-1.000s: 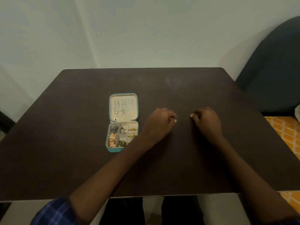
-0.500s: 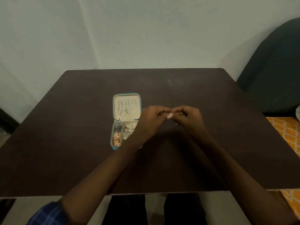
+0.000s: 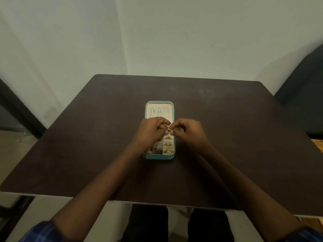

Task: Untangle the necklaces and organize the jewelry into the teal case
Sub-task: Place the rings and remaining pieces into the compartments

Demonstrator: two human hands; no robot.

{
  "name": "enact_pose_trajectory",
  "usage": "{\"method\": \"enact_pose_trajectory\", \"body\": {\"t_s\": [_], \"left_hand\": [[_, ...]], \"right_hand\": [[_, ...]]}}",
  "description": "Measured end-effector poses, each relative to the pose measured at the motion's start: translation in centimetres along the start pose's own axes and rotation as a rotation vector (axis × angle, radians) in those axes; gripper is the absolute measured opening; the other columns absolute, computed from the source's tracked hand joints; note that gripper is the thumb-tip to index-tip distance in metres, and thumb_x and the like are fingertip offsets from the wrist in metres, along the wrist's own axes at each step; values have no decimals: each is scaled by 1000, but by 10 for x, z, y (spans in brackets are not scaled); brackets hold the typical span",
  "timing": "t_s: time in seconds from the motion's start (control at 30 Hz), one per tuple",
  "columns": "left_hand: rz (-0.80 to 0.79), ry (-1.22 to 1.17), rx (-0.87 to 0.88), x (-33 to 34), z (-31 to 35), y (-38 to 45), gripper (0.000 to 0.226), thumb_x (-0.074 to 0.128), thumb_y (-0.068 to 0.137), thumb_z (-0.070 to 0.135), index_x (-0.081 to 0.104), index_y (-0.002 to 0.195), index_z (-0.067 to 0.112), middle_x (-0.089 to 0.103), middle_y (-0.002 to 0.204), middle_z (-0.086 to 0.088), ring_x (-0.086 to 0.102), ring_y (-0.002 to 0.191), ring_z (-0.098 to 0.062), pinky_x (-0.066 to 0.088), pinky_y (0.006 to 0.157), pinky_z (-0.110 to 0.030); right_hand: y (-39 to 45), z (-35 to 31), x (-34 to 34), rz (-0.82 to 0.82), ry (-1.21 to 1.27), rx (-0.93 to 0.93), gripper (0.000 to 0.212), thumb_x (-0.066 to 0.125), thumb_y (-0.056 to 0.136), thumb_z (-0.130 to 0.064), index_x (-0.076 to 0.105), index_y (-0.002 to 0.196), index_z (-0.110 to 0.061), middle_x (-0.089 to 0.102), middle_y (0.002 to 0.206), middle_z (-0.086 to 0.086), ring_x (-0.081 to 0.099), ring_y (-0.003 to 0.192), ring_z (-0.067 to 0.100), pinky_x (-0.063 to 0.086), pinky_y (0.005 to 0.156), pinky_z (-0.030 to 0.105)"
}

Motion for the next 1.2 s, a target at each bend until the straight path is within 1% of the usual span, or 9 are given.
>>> {"method": "enact_pose_trajectory", "body": {"t_s": [0.07,0.2,0.3,0.5,0.67,0.93,1.03,1.1,1.2], "left_hand": [[11,5,9,0,-6,-2,27,67,83,11,66,110,14,74,88,2,65,74,1,56,76,-24],[53,3,16,0,-11,-3,30,66,84,11,64,114,15,72,95,1,64,85,-2,49,73,-9],[58,0,37,0,-12,-6,31,63,87,10,61,116,18,68,92,5,62,83,-3,51,70,-11],[35,19,96,3,-18,-13,34,55,88,3,55,118,19,71,94,3,64,84,-4,51,76,-16],[56,52,124,2,-14,-14,32,53,88,2,56,116,17,72,94,4,65,88,-7,52,82,-24],[51,133,150,7,-11,-12,27,51,88,6,58,111,18,70,97,5,63,93,-11,52,83,-31],[241,27,52,1,-12,-14,27,50,89,4,60,111,16,63,101,4,60,90,-9,52,73,-20],[381,-26,-55,-8,-18,-14,28,49,91,7,58,117,14,60,108,-1,59,92,-11,52,72,-22],[351,-35,-238,-23,-27,-8,32,46,96,19,54,125,10,60,111,-2,56,98,-16,47,81,-30]], "right_hand": [[1,-1,5,-21,-31,11,5,69,81,-10,69,84,-14,57,71,-18,54,65,-13,39,56,5],[2,-2,8,-60,-111,-4,7,65,83,-9,70,87,-12,66,87,-3,57,75,1,42,63,9],[2,-3,7,-96,-208,-46,12,62,85,-9,71,93,-11,67,96,2,54,79,5,39,63,10],[-1,-5,9,-110,-363,-136,21,60,87,-11,72,104,-11,64,103,9,53,98,20,39,77,27],[-11,5,12,-12,-365,-136,19,59,87,-12,70,102,-12,61,98,5,52,93,18,41,72,26],[-12,7,10,-25,-477,-168,23,54,87,-12,71,102,-11,61,96,7,51,88,20,39,67,27],[-10,3,7,66,-308,-68,27,49,88,-10,66,109,-9,61,95,6,51,83,14,44,72,29],[-5,0,6,103,-185,83,33,47,90,-8,59,121,-10,62,99,5,52,81,10,47,76,28],[5,-4,6,10,-39,281,43,47,92,-8,45,136,-7,60,122,9,57,105,17,44,90,26]]}}
Point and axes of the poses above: each hand's wrist, its own y-axis towards the middle knuckle, its own x-axis out of the palm, z = x × y, the point moved 1 cm from there along y, towards the middle knuckle
